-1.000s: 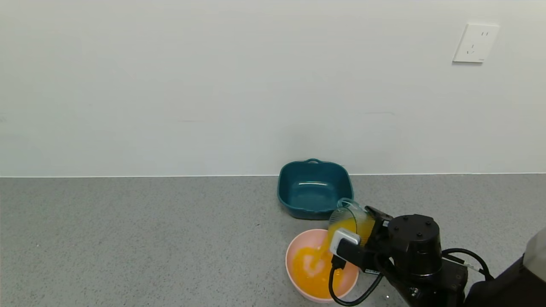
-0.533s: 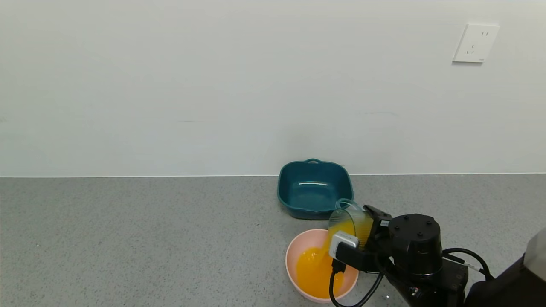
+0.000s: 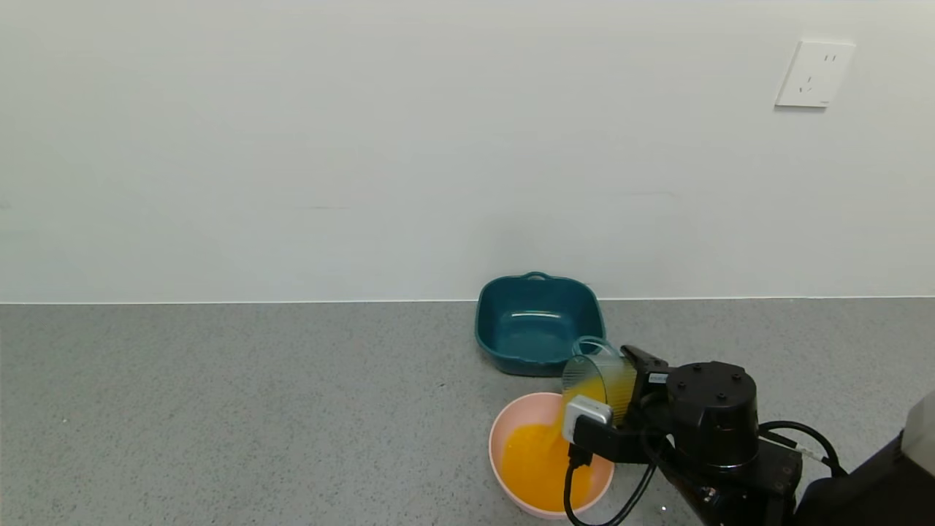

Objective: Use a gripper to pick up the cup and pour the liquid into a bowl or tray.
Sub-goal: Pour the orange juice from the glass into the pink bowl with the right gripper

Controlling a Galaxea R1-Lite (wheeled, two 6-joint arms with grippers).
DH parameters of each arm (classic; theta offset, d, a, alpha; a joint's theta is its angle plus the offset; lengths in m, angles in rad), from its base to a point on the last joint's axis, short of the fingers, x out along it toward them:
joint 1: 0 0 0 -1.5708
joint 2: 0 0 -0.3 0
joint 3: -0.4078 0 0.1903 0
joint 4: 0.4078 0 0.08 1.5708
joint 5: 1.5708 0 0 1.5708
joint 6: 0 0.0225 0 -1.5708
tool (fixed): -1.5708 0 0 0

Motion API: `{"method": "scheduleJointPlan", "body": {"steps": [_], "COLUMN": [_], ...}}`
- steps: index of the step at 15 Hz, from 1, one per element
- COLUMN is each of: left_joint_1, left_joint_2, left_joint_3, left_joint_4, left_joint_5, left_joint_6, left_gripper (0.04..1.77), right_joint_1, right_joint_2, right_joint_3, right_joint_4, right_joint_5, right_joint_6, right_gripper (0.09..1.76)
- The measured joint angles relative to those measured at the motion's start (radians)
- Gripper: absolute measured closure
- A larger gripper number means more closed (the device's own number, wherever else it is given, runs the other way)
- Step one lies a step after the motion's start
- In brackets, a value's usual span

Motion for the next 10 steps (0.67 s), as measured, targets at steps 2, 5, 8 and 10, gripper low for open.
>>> {"method": "scheduleJointPlan", "body": {"steps": [2,5,8,10], "left_joint_1": [0.000,0.000,0.000,0.000], "left_joint_2": [0.000,0.000,0.000,0.000], "left_joint_3": [0.000,0.000,0.000,0.000], "left_joint_4": [0.000,0.000,0.000,0.000], "left_joint_5": [0.000,0.000,0.000,0.000], "left_joint_6": [0.000,0.000,0.000,0.000], "left_gripper": [0.09,0.09,0.09,0.09], "right_joint_1": [0.000,-0.001,-0.006,-0.008], "right_joint_2": [-0.001,-0.006,-0.012,-0.017], "right_joint_3": [-0.005,-0.013,-0.020,-0.030], "right_joint_4": [-0.004,-0.002,-0.002,0.000], "right_joint_5": [-0.015,-0.016,-0.015,-0.015], "right_joint_6": [-0.023,-0.051,-0.088,-0.109], "right_gripper": [0.49,0.49,0.49,0.49]}}
